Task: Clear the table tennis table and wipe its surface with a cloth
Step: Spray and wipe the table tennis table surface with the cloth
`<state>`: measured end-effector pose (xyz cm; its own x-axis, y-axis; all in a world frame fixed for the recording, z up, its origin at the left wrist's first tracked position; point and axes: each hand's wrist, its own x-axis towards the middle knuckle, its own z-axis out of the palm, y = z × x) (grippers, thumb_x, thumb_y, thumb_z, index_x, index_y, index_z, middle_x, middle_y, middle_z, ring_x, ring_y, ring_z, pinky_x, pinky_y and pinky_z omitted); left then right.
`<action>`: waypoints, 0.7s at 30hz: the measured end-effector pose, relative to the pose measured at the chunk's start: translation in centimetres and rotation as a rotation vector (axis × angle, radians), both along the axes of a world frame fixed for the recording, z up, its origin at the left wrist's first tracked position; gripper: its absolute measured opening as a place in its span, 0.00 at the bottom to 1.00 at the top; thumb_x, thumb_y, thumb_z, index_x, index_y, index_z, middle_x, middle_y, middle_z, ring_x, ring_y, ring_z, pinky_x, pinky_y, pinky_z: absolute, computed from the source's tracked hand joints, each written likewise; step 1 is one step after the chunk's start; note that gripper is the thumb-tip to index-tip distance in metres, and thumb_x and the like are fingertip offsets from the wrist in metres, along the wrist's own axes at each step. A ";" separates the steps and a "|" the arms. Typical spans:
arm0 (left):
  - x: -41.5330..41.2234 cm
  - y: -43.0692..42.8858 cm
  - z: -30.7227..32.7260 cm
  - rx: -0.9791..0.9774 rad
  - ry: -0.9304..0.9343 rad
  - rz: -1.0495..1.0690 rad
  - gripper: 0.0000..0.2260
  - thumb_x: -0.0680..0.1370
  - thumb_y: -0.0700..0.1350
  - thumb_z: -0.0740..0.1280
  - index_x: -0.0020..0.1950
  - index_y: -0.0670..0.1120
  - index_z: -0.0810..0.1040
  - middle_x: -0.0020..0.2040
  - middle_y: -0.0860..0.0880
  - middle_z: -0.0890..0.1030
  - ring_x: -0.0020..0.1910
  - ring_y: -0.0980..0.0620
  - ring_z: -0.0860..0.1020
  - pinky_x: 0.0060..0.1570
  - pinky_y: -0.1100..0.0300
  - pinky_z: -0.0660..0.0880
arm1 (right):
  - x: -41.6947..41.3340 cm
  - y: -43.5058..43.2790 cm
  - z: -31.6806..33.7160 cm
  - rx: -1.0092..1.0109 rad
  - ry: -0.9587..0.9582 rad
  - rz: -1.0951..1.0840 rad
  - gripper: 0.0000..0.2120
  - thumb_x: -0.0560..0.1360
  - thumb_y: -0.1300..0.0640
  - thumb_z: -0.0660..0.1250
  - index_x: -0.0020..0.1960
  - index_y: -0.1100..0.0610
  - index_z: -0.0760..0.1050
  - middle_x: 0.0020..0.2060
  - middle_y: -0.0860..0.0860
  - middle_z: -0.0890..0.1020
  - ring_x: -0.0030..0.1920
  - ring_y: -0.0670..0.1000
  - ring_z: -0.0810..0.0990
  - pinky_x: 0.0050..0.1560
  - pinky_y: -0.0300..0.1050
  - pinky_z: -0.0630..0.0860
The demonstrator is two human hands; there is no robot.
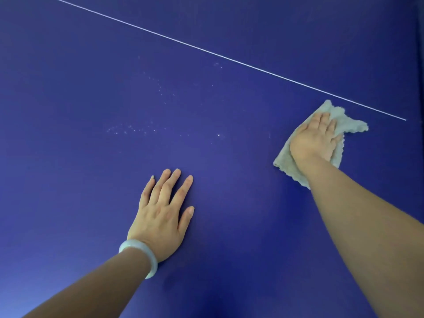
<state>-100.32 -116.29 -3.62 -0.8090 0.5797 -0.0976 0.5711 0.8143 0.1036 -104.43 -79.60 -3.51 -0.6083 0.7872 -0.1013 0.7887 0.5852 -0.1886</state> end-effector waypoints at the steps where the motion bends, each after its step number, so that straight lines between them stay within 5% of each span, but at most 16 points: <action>1: 0.0 0.0 0.0 0.001 -0.002 -0.004 0.27 0.82 0.57 0.48 0.79 0.49 0.60 0.78 0.44 0.62 0.78 0.44 0.57 0.75 0.43 0.53 | -1.3 -1.1 0.0 -0.011 0.003 0.028 0.27 0.83 0.53 0.43 0.81 0.57 0.43 0.80 0.52 0.46 0.80 0.56 0.43 0.77 0.61 0.45; 7: 0.0 -0.2 0.0 -0.005 -0.006 -0.010 0.27 0.82 0.57 0.47 0.79 0.49 0.59 0.78 0.45 0.62 0.79 0.45 0.56 0.76 0.44 0.53 | 2.0 -7.8 0.8 -0.001 0.015 0.963 0.26 0.84 0.52 0.47 0.81 0.50 0.48 0.80 0.46 0.50 0.79 0.49 0.49 0.78 0.57 0.52; 10: 0.1 -0.2 0.1 0.010 -0.006 -0.007 0.27 0.82 0.57 0.48 0.79 0.49 0.60 0.78 0.45 0.62 0.78 0.45 0.57 0.76 0.45 0.52 | 2.5 -1.7 1.1 0.110 0.018 0.728 0.27 0.83 0.51 0.48 0.81 0.51 0.49 0.80 0.49 0.53 0.76 0.56 0.61 0.70 0.60 0.65; 13: 0.1 -0.1 0.2 0.014 -0.006 -0.007 0.26 0.82 0.57 0.49 0.79 0.50 0.60 0.78 0.45 0.62 0.78 0.45 0.57 0.76 0.45 0.51 | -0.3 3.7 0.9 0.006 0.005 0.302 0.26 0.84 0.51 0.44 0.81 0.52 0.48 0.80 0.47 0.50 0.80 0.51 0.47 0.78 0.60 0.46; 15: 0.1 -0.1 0.2 0.008 -0.009 -0.003 0.26 0.82 0.57 0.49 0.79 0.50 0.60 0.78 0.46 0.62 0.78 0.45 0.57 0.76 0.45 0.51 | -3.5 4.3 0.9 -0.018 -0.010 0.222 0.26 0.84 0.51 0.43 0.81 0.53 0.47 0.80 0.48 0.48 0.80 0.52 0.45 0.78 0.59 0.42; 17: 0.0 -0.1 0.2 0.005 -0.007 -0.004 0.26 0.82 0.57 0.49 0.79 0.50 0.59 0.78 0.46 0.61 0.79 0.45 0.56 0.76 0.46 0.50 | -6.7 2.4 0.9 -0.028 0.001 0.304 0.26 0.84 0.52 0.43 0.81 0.53 0.47 0.80 0.47 0.48 0.80 0.52 0.44 0.78 0.58 0.41; 21: 0.0 -0.1 0.1 -0.007 -0.003 -0.002 0.27 0.82 0.58 0.47 0.80 0.51 0.57 0.78 0.46 0.61 0.79 0.46 0.55 0.76 0.46 0.49 | -7.0 -5.8 1.1 -0.021 0.007 0.801 0.25 0.84 0.52 0.44 0.81 0.50 0.50 0.80 0.45 0.50 0.79 0.48 0.44 0.78 0.55 0.40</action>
